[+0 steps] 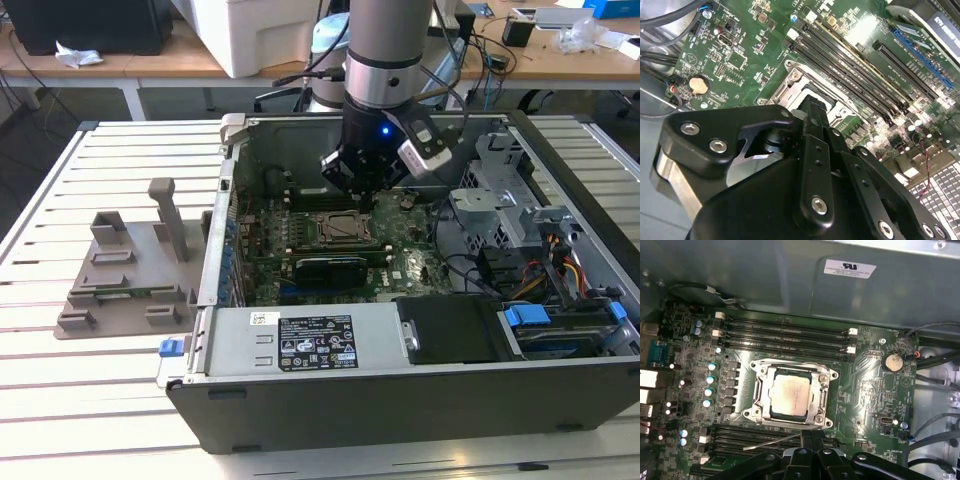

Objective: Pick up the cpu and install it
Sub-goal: 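Install the second cpu locking lever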

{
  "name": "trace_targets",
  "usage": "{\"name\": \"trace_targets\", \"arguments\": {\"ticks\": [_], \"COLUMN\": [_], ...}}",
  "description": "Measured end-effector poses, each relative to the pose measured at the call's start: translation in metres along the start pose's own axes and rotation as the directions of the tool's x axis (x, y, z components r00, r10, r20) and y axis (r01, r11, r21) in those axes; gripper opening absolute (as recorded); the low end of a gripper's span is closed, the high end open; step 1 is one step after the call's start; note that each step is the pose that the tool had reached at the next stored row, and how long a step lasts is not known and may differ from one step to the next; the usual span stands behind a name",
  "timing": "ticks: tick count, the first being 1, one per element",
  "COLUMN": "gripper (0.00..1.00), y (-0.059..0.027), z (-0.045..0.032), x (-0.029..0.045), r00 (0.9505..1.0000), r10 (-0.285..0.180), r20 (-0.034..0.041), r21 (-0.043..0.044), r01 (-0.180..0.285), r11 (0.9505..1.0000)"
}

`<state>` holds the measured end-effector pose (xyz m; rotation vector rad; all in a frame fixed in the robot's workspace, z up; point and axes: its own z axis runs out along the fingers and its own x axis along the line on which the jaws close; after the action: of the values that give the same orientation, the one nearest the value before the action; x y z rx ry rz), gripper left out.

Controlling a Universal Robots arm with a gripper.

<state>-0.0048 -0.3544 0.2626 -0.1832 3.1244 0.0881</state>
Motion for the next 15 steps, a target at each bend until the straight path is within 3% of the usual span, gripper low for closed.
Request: {"name": "trace_targets", "arguments": {"ticks": [7, 10, 15], "gripper": [0.11, 0.11, 0.11], "y": [-0.007, -0.0138, -0.0159], "z": [0.0069, 0.0145, 0.0202], "x": [0.0041, 0.0157, 0.0316], "r00": [1.0, 1.0, 1.0], "r10": [0.0, 0.0, 0.0], "r20": [0.0001, 0.0001, 0.0001], "r21": [-0.0002, -0.0003, -0.0001], "r01": [0.0, 0.0, 0.0], "r11": [1.0, 1.0, 1.0]}}
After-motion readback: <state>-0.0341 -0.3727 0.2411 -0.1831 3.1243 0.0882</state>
